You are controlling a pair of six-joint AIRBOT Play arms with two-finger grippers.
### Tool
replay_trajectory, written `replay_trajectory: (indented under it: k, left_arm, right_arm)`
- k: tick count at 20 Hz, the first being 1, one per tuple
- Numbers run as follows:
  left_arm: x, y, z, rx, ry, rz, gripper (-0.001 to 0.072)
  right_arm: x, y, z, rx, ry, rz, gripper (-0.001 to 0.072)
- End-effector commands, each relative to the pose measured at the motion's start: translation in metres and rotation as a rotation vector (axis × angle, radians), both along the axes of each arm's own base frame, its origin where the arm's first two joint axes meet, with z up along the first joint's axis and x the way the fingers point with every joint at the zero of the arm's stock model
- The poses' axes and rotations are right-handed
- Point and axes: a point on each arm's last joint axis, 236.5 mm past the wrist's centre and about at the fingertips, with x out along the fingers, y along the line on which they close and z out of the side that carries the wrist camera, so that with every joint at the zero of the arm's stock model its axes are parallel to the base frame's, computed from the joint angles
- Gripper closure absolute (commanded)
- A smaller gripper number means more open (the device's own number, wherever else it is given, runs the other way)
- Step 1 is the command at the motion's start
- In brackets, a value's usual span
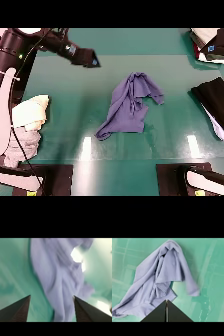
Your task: Fold the shirts.
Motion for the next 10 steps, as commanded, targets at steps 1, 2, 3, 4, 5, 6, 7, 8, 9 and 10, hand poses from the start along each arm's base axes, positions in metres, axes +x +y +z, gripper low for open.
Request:
replay_trajectory:
  k: [1,2,3,4,5,6,7,8,9,10]
  left_arm:
    - [-0.038,0.025,-0.05,0.058,0.201,0.01,0.0076]
    - [-0.054,0.024,-0.068,0.071,0.24,-0.006,0.0076]
    - [-0.072,0.021,-0.09,0.081,0.282,-0.014,0.0076]
    - [-0.09,0.018,-0.111,0.091,0.316,-0.018,0.0076]
    - [-0.107,0.017,-0.131,0.102,0.347,-0.014,0.0076]
    - [-0.125,0.016,-0.149,0.113,0.371,-0.008,0.0076]
    - [-0.141,0.015,-0.163,0.12,0.392,-0.005,0.0076]
    - [-0.157,0.013,-0.176,0.124,0.411,-0.005,0.0076]
    - [-0.171,0.01,-0.184,0.121,0.432,-0.007,0.0076]
    - [-0.184,0.007,-0.192,0.118,0.451,-0.013,0.0076]
  right_arm:
    - [0.0,0.0,0.0,-0.001,-0.001,0.0,0.0694]
    - [0.0,0.0,0.0,-0.001,-0.002,0.0,0.0694]
    - [0.0,0.0,0.0,-0.005,-0.004,0.006,0.0694]
    - [0.0,0.0,0.0,-0.007,-0.005,0.01,0.0694]
    - [0.0,0.0,0.0,-0.008,-0.006,0.011,0.0694]
    - [0.0,0.0,0.0,-0.008,-0.006,0.011,0.0694]
    - [0.0,0.0,0.0,-0.008,-0.006,0.011,0.0694]
    - [0.0,0.0,0.0,-0.008,-0.006,0.011,0.0694]
    - [0.0,0.0,0.0,-0.008,-0.006,0.011,0.0694]
    - [0.0,0.0,0.0,-0.008,-0.006,0.011,0.0694]
